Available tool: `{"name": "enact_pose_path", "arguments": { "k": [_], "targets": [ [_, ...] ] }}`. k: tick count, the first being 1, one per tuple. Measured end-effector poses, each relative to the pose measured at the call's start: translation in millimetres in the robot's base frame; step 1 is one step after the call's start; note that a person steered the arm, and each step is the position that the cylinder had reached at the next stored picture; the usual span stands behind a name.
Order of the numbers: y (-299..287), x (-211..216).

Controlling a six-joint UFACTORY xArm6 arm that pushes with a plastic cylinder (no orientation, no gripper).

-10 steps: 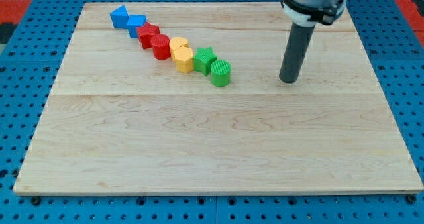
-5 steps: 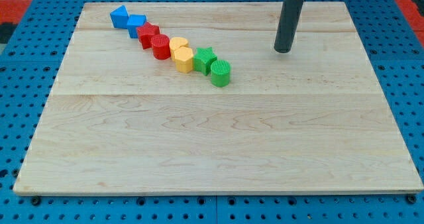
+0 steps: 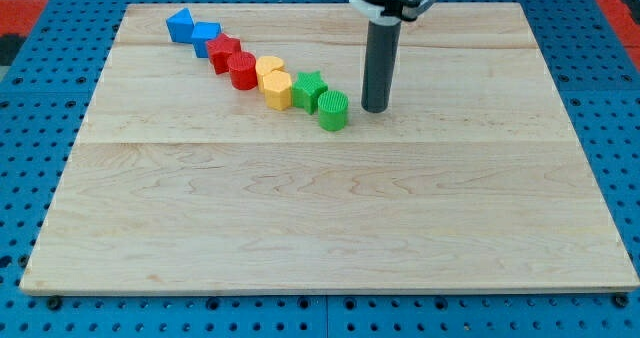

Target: Move arm towards the center right of the board

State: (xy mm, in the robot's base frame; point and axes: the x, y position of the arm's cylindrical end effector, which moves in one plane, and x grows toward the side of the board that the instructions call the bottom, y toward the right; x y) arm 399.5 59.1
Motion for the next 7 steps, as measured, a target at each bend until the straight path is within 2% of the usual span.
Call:
{"name": "enact_pose_path", "arguments": {
  "k": [3, 4, 5, 6, 7],
  "targets": [
    [12.6, 51.3],
    [37.1, 69.1],
    [69.5, 67.0],
    [138.8, 72.4],
    [179.0, 73.0]
  ]
}}
